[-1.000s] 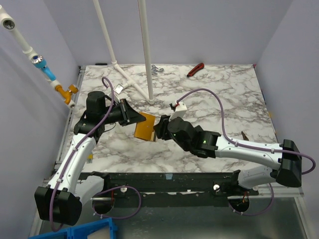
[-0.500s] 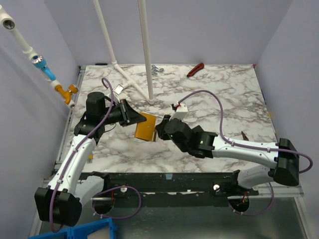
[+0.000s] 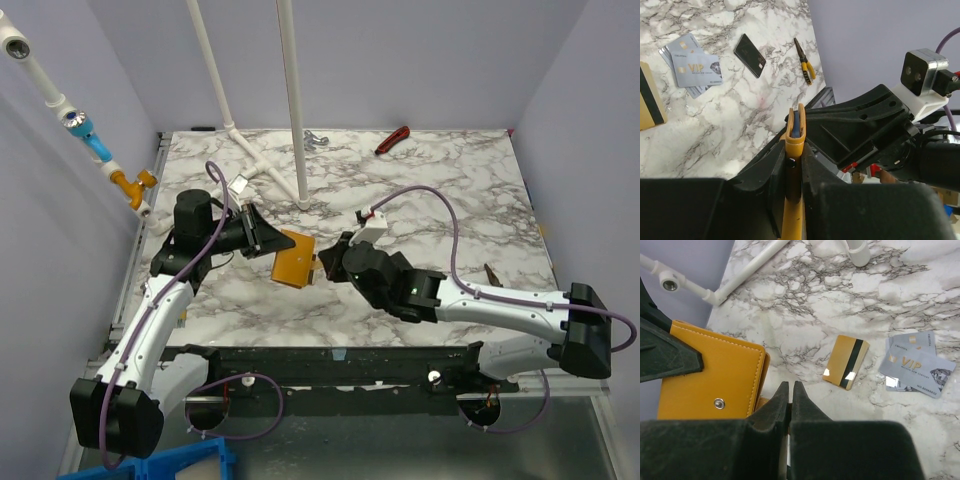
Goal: Put the credit cards into the card holder
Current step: Place the card holder at the center of the board.
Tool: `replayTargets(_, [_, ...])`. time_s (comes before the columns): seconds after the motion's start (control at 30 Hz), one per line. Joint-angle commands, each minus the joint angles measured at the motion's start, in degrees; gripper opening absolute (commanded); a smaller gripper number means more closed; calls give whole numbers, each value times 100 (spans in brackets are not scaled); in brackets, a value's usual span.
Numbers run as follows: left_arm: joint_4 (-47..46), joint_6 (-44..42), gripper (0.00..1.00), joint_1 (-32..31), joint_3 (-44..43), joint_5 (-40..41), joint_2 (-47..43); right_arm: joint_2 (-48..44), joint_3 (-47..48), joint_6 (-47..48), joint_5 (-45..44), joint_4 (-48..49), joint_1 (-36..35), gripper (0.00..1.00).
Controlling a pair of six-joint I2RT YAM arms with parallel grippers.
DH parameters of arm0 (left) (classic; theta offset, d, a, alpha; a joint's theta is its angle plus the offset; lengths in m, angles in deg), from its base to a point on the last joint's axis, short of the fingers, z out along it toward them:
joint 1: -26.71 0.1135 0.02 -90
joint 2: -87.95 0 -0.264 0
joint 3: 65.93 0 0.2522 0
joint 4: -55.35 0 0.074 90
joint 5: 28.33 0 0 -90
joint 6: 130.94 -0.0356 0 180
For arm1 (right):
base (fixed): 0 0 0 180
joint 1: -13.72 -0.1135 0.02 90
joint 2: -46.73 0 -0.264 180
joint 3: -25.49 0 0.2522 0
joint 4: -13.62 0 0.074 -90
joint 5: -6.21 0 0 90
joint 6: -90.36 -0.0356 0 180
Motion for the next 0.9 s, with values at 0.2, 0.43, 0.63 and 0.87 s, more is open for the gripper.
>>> replayTargets(0.2, [246,-896,74,13,-55,280,198,-378,-523,-105,-6,-976,15,1])
replayTargets(0.43, [1325,-2507,91,-17,-731,751,773,-114,-815,-440,258,-1418,9,1])
replayTargets(0.63, [1938,-3327,90,-44,-1024,704,1107,309,-379,-292,722,-1465,12,1])
replayTargets(0.87, [2261,-3548,85,-50,-1394,103,1181,594,478,-132,1331,-1334,169,1])
